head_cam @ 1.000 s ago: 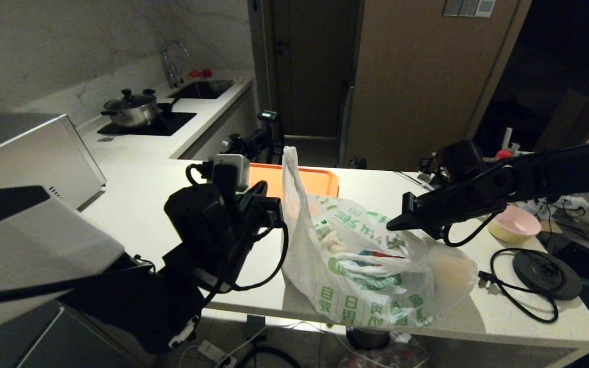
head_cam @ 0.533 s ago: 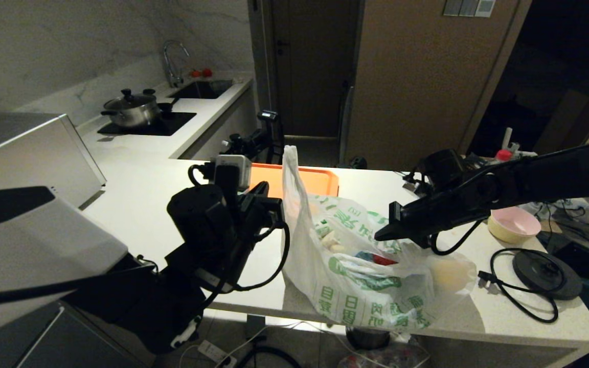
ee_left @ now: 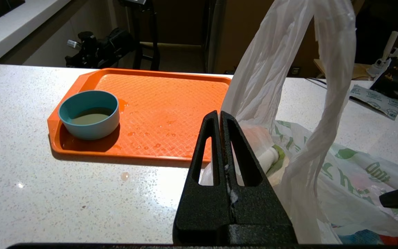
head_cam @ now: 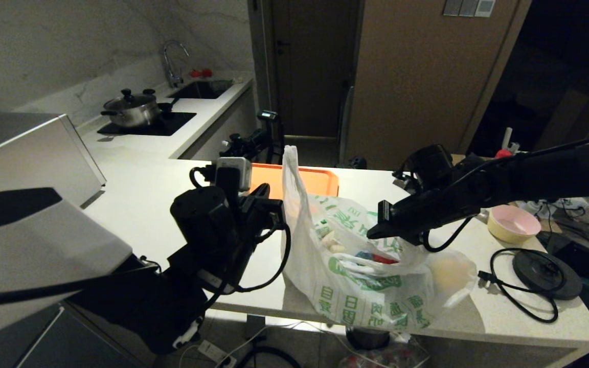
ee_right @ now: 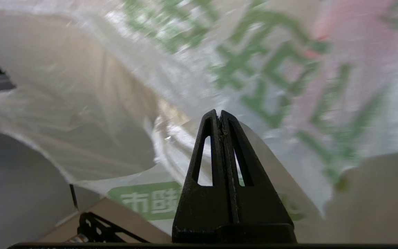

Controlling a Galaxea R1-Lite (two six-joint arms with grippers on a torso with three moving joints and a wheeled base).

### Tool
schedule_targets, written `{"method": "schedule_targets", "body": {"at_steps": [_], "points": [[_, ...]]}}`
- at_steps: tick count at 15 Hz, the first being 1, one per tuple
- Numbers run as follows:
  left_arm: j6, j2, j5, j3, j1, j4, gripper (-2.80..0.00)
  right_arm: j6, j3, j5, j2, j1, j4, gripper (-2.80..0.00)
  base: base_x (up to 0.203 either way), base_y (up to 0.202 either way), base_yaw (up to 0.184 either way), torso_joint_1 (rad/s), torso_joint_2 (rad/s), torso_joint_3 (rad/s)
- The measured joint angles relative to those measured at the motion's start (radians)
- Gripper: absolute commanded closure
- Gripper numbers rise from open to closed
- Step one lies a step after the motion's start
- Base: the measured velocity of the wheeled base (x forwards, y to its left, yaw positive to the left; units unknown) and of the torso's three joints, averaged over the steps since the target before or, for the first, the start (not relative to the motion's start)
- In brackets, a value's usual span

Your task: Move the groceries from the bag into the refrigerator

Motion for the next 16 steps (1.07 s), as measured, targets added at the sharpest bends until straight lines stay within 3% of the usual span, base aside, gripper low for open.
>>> {"method": "schedule_targets", "body": {"at_steps": [8, 16], "points": [[-0.016, 0.002, 0.000, 0.005, 0.000, -0.003, 0.00, 0.003, -0.101, 0.000, -0.001, 0.045, 0.069, 0.00, 0.000, 0.000, 0.000, 0.000, 0.00, 0.000], [-0.044, 0.008, 0.001, 0.019, 0.000, -0.005, 0.00, 0.031, -0.069, -0.003, 0.040, 0.074, 0.067, 0.00, 0.000, 0.000, 0.000, 0.000, 0.00, 0.000]]}}
